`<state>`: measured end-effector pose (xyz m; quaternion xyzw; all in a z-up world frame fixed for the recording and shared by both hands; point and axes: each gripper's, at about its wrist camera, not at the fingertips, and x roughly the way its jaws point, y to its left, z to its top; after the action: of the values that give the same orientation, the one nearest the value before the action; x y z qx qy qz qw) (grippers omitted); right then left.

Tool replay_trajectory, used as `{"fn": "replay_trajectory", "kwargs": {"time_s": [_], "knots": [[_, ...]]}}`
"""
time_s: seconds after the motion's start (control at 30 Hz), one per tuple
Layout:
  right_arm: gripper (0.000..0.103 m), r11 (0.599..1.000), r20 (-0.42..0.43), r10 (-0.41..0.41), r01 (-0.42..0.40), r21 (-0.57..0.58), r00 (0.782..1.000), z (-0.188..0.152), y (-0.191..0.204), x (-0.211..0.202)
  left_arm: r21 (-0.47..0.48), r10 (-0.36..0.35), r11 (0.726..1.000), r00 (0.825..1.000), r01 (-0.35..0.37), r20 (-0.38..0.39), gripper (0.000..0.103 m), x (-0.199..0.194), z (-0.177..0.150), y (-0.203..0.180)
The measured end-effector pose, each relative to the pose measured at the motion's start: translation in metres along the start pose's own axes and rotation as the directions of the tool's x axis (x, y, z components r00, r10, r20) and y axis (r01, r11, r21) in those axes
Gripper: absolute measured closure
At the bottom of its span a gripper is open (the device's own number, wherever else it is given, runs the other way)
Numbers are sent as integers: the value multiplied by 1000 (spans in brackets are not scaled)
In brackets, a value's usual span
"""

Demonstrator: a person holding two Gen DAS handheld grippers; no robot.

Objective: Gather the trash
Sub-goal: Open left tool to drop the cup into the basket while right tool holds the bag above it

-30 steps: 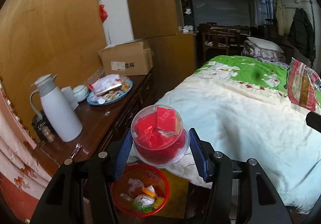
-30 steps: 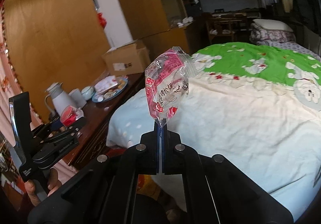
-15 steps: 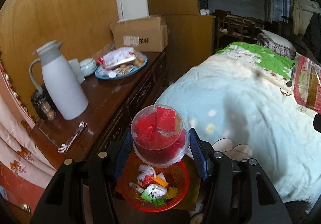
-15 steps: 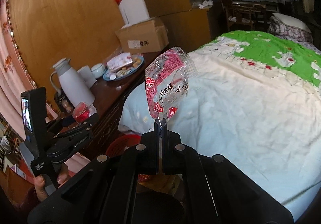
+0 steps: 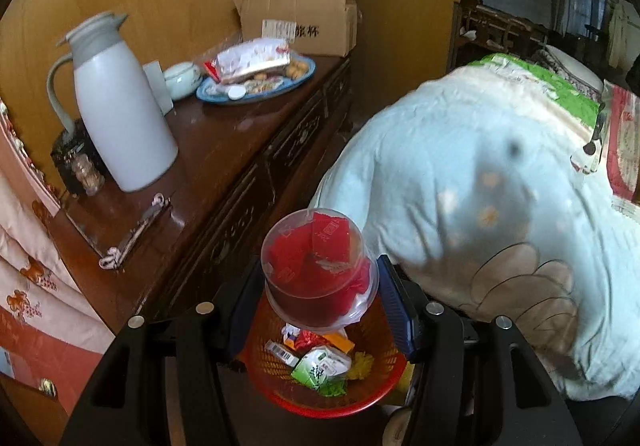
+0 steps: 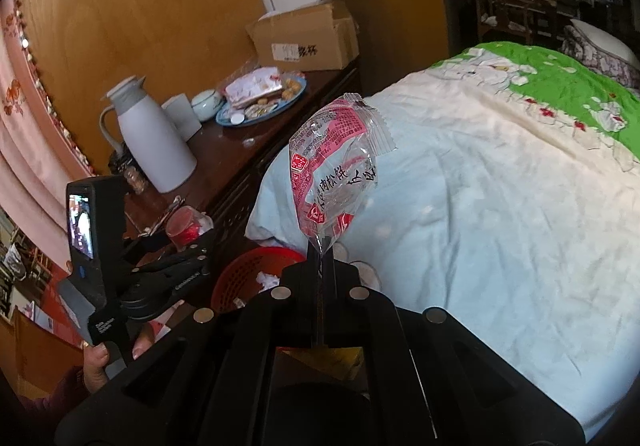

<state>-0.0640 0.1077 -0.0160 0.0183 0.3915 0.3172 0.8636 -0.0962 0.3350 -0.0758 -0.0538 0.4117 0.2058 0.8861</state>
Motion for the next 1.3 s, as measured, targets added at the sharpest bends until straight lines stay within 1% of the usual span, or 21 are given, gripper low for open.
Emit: {"fn": "replay_trajectory", "kwargs": {"time_s": [0.37, 0.6, 1.0, 1.23, 1.3], "knots": [[101, 999, -65, 27, -28, -22, 998, -4, 13, 29, -9, 8, 1000, 996, -9, -84, 47, 33, -22, 12], [101, 999, -90, 34, -36, -26, 995, -7, 18, 40, -26, -12, 1000, 990, 8, -139, 47, 51, -32, 18], [101, 999, -110, 36, -38, -23, 993, -10, 20, 47, -44, -44, 998, 982, 36, -184, 46, 67, -39, 21], [101, 999, -113, 41, -43, -20, 993, -11, 20, 49, -49, -41, 998, 982, 32, -185, 46, 68, -37, 22], [101, 999, -115, 44, -47, -19, 992, -11, 20, 50, -50, -48, 998, 981, 40, -188, 41, 66, -37, 24]]}}
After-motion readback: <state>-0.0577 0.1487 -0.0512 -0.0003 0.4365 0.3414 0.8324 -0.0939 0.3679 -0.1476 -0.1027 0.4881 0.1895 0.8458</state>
